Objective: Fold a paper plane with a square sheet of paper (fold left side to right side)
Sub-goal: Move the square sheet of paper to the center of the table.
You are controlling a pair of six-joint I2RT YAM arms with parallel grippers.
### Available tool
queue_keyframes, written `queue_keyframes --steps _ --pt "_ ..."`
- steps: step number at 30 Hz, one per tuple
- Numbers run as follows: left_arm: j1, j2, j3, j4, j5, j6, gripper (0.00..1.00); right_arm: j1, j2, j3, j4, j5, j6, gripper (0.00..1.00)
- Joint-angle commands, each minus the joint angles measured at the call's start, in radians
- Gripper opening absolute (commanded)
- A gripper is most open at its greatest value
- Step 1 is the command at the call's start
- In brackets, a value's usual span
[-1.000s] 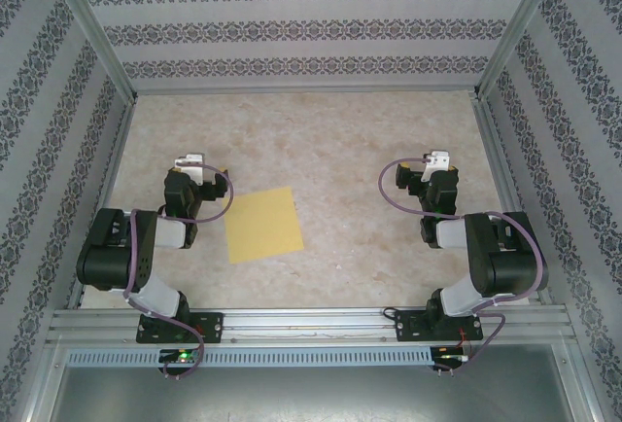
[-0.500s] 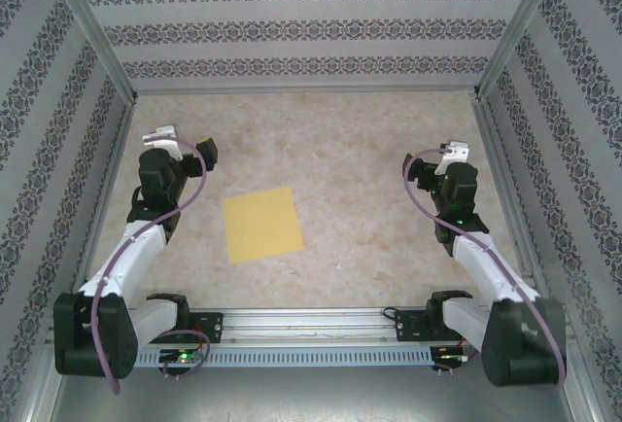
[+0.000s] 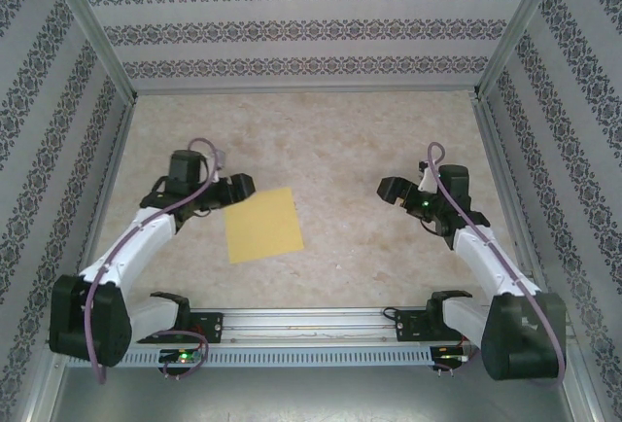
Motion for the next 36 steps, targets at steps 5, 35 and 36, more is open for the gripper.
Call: queue_keyframes --steps 5,35,36 --pt "-0.090 0.174 -0.069 0.135 -0.012 -0.127 0.60 0.055 0.065 0.046 -0.033 -0.016 0.024 0.94" --pt "-0.338 0.643 0.273 0.244 -0.027 -0.138 0.40 0.087 0.086 0.094 -0.120 0.143 -0.039 0.95" --pt "-0.339 0.639 0.279 0.254 -0.022 -0.146 0.40 0.090 0.092 0.100 -0.126 0.151 -0.041 0.95"
